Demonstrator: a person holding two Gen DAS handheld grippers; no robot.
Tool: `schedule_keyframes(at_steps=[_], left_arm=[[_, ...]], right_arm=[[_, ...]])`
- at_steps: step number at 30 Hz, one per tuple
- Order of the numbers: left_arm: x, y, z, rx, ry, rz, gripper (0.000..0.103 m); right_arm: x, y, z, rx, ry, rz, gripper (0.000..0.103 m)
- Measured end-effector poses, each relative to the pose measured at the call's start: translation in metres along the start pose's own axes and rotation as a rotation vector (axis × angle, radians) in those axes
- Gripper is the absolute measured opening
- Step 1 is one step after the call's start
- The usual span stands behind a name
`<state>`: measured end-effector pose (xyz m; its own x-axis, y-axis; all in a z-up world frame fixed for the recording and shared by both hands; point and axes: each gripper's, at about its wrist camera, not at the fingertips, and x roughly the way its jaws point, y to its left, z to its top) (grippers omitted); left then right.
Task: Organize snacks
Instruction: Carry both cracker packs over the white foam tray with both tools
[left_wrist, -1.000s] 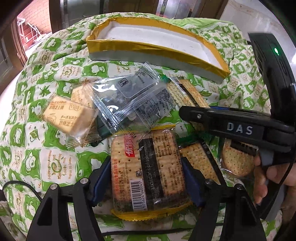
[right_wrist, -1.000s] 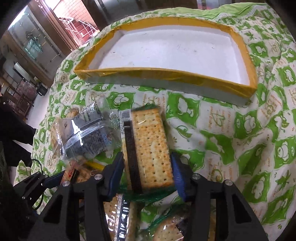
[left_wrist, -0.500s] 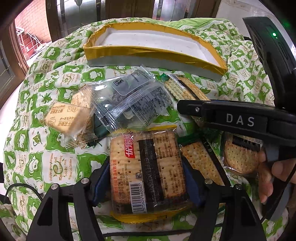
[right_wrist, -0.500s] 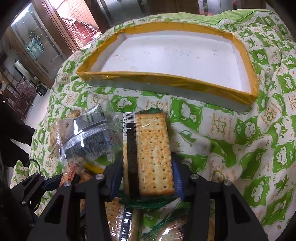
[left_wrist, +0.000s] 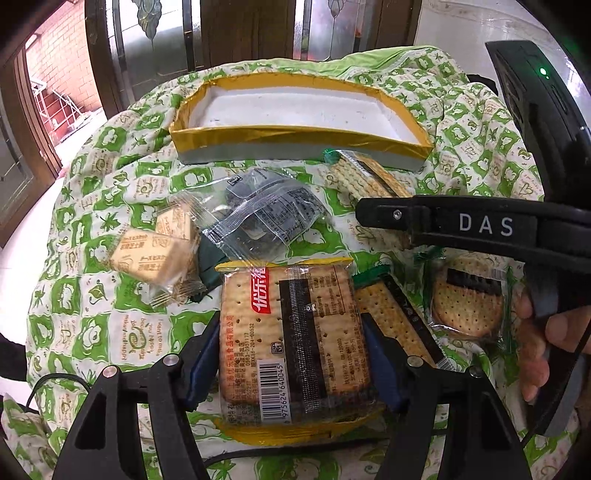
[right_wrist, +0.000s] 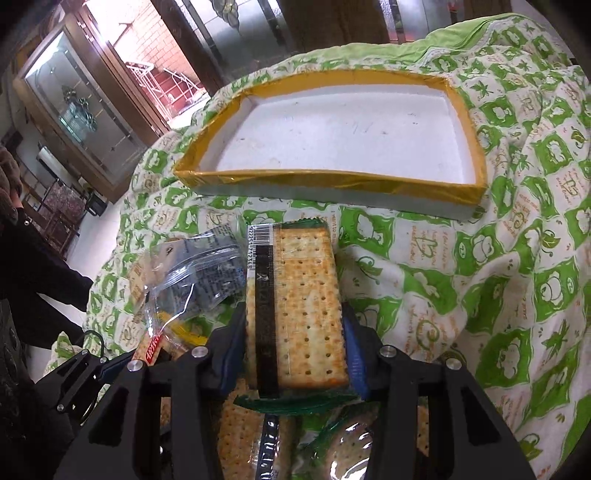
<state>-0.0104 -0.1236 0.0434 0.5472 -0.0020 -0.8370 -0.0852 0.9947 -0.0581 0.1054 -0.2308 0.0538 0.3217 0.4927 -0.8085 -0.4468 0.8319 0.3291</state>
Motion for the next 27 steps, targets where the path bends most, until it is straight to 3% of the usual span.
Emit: schedule_keyframes(at_steps=[11,27], left_arm=[[-0.022,-0.005,0.001,0.031,-0.056,0.013,0.074],[-0.047,0.009,0.028,-0.038,-0.099,-0.059,0.073]], right_arm=[[-0.018,-0.005,-0.005,0.046,-0.05,0.021,0.047],[-0.033,-0.012,-0.006,0.088,-0.111,0.024,0.047]])
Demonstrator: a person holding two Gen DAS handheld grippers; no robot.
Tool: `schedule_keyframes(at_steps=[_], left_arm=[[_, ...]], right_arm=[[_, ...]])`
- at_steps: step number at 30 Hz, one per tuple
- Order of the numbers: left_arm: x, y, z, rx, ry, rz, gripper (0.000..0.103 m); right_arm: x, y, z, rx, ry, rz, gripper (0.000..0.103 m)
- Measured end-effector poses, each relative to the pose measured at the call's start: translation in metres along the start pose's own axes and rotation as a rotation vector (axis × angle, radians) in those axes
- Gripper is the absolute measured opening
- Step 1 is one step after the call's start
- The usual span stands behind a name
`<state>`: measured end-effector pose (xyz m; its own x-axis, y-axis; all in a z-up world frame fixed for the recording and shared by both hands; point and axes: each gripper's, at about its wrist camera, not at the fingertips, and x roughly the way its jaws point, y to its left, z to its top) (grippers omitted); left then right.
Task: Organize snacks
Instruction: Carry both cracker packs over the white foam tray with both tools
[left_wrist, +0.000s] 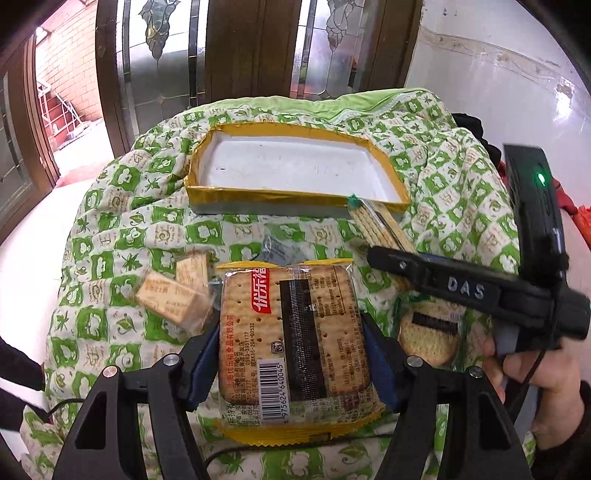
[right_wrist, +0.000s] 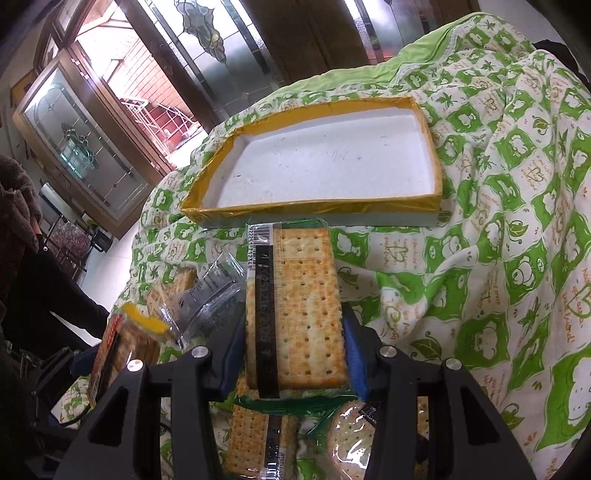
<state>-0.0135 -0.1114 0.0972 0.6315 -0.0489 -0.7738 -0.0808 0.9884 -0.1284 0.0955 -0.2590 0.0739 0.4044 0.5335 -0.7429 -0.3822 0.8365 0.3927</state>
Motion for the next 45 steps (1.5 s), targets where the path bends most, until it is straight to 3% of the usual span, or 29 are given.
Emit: schedule_keyframes(at_steps=[20,45], left_arm=[[0.022,0.007,0.031,0.038,-0.015,0.073,0.074],[0.031,0.021,0.055,0.034,-0.024,0.083,0.073]], right_arm=[[-0.01,0.003,0.012,-0.013,-0.039,-0.031,0.047],[-0.024,0.029,0.063,-0.104,-0.068,-0.077,0.047]])
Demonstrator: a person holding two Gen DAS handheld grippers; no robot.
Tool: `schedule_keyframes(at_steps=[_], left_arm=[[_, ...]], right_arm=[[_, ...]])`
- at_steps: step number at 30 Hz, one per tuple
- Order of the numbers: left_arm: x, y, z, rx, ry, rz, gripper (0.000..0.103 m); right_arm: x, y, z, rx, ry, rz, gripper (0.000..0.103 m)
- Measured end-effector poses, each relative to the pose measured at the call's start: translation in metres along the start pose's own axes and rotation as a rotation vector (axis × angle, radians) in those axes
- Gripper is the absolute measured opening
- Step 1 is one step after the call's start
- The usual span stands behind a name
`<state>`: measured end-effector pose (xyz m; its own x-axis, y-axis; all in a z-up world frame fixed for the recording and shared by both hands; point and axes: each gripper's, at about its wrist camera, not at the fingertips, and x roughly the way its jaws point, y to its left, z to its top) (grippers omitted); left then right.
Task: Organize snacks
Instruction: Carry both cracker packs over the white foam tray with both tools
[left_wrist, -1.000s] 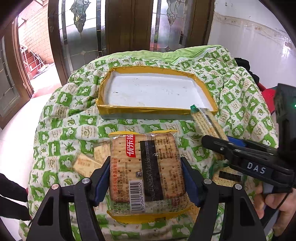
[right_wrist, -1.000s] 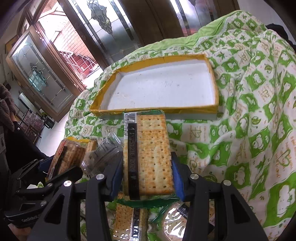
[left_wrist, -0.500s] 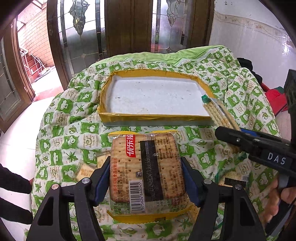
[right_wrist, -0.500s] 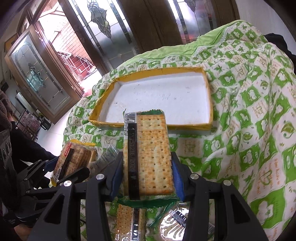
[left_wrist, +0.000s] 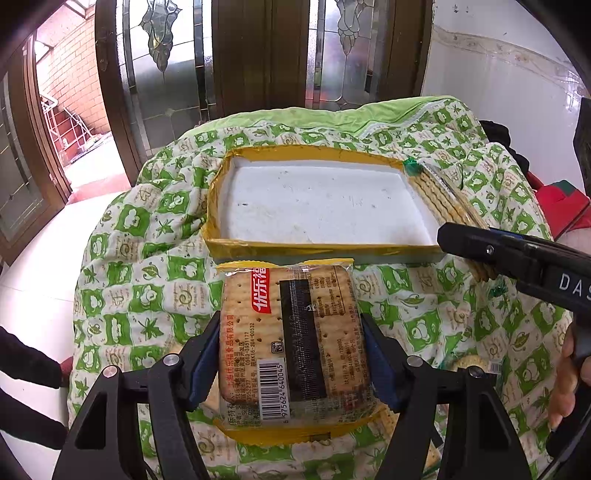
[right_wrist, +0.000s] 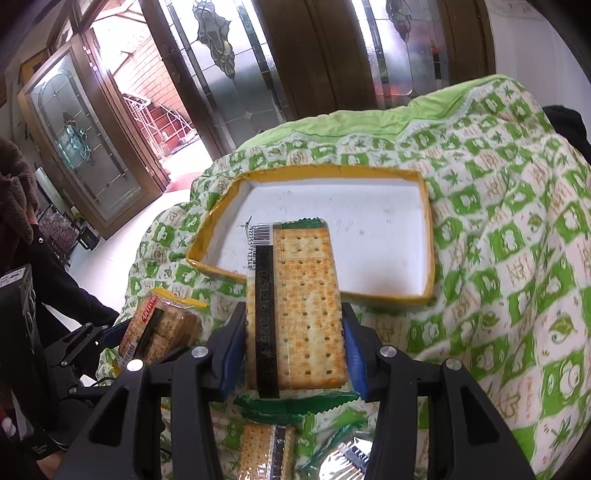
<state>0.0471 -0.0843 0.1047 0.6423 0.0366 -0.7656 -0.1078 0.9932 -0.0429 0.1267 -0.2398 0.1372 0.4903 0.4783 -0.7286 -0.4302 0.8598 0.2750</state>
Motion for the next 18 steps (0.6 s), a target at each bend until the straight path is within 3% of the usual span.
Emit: schedule_keyframes(at_steps=[18], left_arm=[[0.02,0.028,0.047,-0.058,-0.005,-0.025,0.073]], right_arm=[[0.036,-0.013,0.037,0.051,0.021,-0.01,0.047]])
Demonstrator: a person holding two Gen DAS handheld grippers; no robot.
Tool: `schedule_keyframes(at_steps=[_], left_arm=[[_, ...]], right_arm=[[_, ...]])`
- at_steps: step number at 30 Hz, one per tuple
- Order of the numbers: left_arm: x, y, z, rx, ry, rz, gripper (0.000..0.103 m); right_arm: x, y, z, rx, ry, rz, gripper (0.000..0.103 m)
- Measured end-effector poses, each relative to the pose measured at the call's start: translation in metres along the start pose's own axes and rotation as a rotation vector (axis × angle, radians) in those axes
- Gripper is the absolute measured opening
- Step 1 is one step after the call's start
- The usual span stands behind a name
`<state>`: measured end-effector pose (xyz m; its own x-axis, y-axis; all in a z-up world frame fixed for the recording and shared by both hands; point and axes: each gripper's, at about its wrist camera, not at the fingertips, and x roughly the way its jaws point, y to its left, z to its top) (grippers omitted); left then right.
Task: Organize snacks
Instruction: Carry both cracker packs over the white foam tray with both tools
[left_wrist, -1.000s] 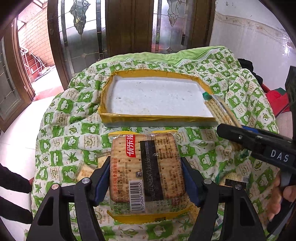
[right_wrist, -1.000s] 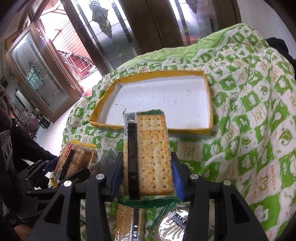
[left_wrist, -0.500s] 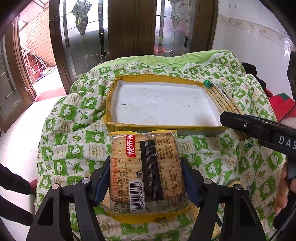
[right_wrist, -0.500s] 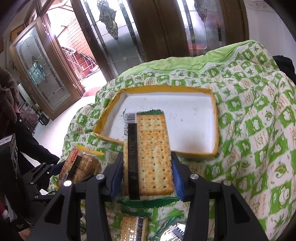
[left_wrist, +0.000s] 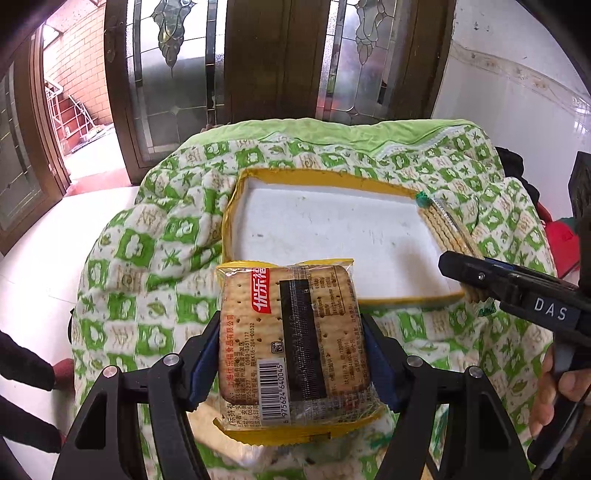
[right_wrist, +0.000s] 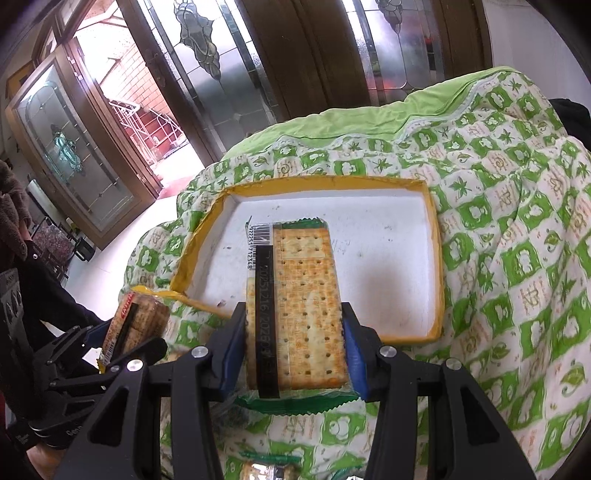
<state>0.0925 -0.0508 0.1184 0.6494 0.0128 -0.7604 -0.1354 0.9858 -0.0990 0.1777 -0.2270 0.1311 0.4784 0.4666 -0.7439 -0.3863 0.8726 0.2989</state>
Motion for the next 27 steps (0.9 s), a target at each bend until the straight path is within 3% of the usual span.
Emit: schedule_keyframes(at_steps=[27], left_arm=[[0.08,0.001,0.047,-0.002,0.057,-0.015,0.074]], right_arm=[[0.069,-0.019,0.022,0.036,0.085,-0.055,0.047]])
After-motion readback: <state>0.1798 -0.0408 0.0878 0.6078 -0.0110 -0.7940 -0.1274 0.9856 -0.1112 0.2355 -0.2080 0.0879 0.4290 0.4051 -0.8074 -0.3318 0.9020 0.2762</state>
